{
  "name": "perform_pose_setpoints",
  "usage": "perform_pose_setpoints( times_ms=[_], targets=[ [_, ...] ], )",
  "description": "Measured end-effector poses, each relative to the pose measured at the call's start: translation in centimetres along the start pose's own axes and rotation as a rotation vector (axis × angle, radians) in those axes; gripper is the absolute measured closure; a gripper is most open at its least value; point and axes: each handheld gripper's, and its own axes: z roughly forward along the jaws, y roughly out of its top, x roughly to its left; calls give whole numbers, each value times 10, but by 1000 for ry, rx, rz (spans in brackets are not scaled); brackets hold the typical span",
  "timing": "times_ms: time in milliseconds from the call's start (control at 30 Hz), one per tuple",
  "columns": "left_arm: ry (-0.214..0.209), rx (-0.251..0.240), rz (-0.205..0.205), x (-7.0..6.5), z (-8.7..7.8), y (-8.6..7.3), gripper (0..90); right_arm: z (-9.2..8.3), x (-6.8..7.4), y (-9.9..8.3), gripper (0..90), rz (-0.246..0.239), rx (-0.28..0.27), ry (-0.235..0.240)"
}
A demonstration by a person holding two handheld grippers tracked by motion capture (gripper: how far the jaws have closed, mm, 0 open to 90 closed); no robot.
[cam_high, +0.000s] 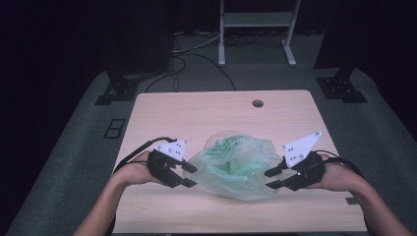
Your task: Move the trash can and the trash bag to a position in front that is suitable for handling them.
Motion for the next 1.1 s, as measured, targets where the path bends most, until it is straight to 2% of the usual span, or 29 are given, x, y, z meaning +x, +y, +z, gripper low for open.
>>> perform_pose_setpoints(
  times_ms=[100,167,233,367,433,500,567,633,700,767,833,900,967,1100],
  targets=[
    [39,-9,-17,3,-6,4,515,-8,-4,5,641,-3,-16,-58],
    [68,-2,-42,6,-8,3,517,-11,-9,7,638,15,-20,-96],
    [110,2,-75,9,-7,1,522,-12,-14,6,635,29,-26,-112],
    [134,8,-101,15,-2,0,513,-4,-19,6,627,35,-17,-123],
    [152,38,-104,17,3,1,510,2,-20,8,615,32,-17,-128],
    [167,52,-122,20,6,1,510,7,-22,10,616,24,-5,-152],
    [201,66,-139,25,6,0,518,6,-25,11,616,35,-11,-170],
    [217,69,-164,28,5,-4,527,2,-30,11,618,47,-24,-190],
    [207,86,-164,28,3,-6,532,-1,-34,10,618,63,-32,-198],
    [179,57,-176,26,0,-7,527,-2,-36,9,616,61,-27,-197],
    [160,45,-163,22,-6,-2,502,0,-35,9,616,58,-29,-170],
    [160,29,-158,20,-9,4,482,2,-33,10,613,52,-29,-165],
    [174,37,-145,19,-12,9,473,5,-31,13,613,46,-44,-157],
    [187,42,-148,21,-10,11,466,12,-29,18,614,39,-34,-159]
  ],
)
